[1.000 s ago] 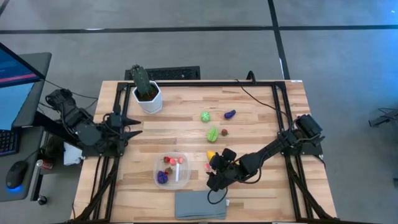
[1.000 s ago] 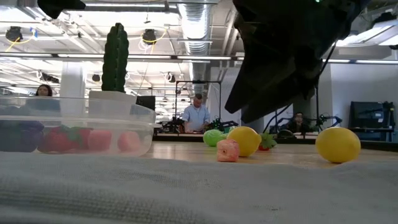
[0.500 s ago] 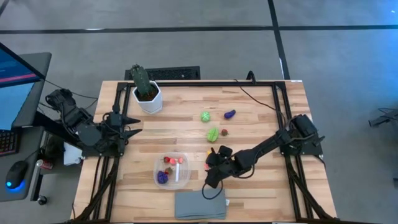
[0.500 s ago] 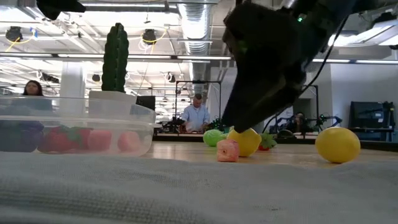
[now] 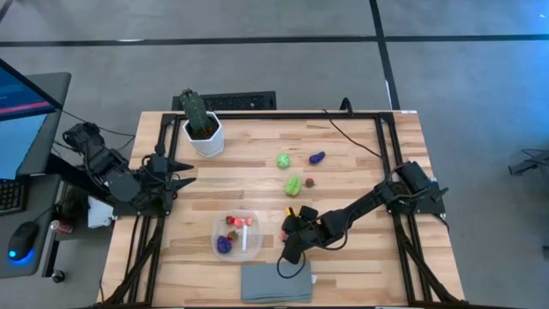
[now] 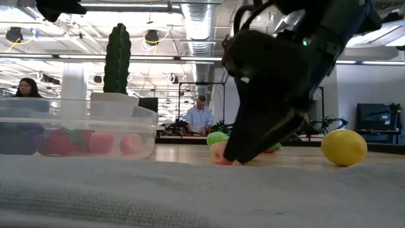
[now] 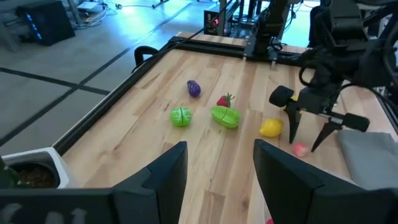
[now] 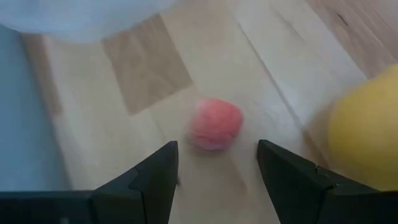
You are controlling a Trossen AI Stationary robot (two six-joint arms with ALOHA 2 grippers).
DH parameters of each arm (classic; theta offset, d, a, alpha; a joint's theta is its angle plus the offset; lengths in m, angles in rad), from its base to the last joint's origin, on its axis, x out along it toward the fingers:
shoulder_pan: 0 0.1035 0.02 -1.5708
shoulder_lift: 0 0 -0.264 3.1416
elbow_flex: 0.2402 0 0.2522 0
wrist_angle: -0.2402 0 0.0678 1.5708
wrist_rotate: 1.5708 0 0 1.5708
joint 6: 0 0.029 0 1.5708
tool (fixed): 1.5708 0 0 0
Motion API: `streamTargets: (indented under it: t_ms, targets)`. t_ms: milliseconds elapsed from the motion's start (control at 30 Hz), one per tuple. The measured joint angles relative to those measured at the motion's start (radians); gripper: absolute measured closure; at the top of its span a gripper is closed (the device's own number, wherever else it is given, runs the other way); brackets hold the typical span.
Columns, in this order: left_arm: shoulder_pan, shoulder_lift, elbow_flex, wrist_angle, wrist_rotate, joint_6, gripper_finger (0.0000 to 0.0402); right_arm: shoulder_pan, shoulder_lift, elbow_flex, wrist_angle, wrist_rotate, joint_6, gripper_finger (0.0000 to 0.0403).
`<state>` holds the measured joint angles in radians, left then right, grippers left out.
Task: Pick and placing Produce into tupperware
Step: Put the peach into the transparent bin
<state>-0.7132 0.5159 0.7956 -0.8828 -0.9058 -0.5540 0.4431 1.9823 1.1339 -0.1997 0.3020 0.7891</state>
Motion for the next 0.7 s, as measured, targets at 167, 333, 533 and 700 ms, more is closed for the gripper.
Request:
streamTargets:
  t_ms: [167, 333, 533, 700]
  targets:
    - [0.0, 0.0, 0.0, -0.002, 0.0, -0.004, 0.0228, 0.0, 0.0, 0.0, 0.017, -0.002, -0.009, 0.0159]
    - [0.0, 0.0, 0.0, -0.002, -0.001, -0.006, 0.0228, -0.003, 0.002, 0.0, 0.028, -0.002, -0.031, 0.0159]
    - [0.0, 0.0, 0.0, -0.002, -0.004, -0.011, 0.0228, -0.016, 0.002, 0.0, 0.048, -0.007, -0.039, 0.0159]
    - [0.0, 0.0, 0.0, -0.002, -0.005, -0.013, 0.0228, -0.022, 0.002, 0.0, 0.064, -0.013, -0.043, 0.0159]
